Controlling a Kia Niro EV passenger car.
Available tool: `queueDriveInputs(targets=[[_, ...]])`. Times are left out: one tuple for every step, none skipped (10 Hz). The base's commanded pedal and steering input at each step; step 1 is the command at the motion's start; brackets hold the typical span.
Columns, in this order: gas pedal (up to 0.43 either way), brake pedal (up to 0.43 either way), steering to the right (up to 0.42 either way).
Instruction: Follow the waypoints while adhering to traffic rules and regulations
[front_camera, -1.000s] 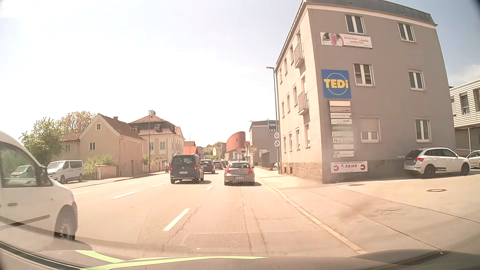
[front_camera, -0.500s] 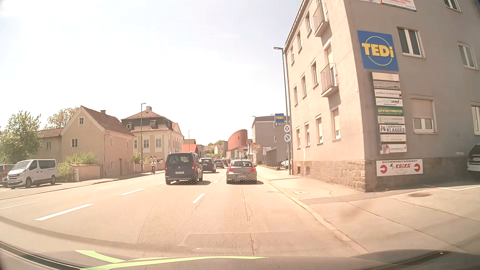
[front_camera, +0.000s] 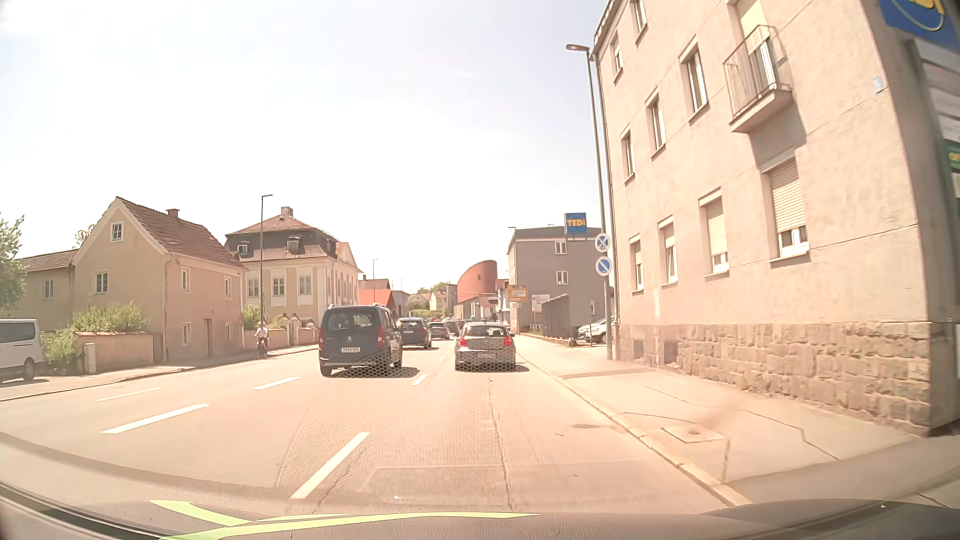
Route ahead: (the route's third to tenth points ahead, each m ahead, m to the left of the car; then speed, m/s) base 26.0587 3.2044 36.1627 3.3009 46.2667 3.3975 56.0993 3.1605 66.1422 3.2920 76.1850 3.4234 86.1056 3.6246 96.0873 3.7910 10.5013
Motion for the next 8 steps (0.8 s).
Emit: queueDriveInputs(targets=[[0.098,0.0,-0.001],[0.098,0.0,-0.001],[0.098,0.0,-0.001],[0.098,0.0,-0.001],[0.098,0.0,-0.001],[0.098,0.0,-0.001],[0.098,0.0,-0.001],[0.098,0.0,-0.001]])
